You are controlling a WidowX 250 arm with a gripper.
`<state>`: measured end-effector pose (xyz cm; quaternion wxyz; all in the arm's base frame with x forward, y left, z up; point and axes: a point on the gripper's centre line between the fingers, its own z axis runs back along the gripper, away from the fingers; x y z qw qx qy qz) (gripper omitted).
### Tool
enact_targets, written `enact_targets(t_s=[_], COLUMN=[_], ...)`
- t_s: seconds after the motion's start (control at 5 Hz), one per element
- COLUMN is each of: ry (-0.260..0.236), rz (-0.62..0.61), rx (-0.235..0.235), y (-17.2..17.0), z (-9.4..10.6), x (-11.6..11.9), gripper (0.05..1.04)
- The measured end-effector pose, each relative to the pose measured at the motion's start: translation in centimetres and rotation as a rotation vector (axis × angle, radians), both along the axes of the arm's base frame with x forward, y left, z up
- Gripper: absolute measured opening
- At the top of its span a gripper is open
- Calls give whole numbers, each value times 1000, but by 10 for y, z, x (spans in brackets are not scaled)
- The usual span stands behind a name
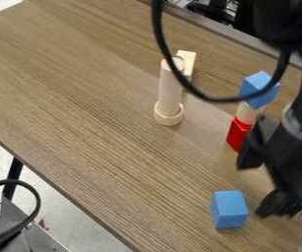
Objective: Move the blue cube to the right side of the table under a tower of blocks
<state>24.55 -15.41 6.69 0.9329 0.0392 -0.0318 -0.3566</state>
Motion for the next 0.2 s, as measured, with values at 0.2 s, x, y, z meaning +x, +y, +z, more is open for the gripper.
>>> enact_targets(t_s=[0.2], ry=[-106], rz=[30], rx=[-46], y=[-5], z=[45], x=[14], gripper=[1001])
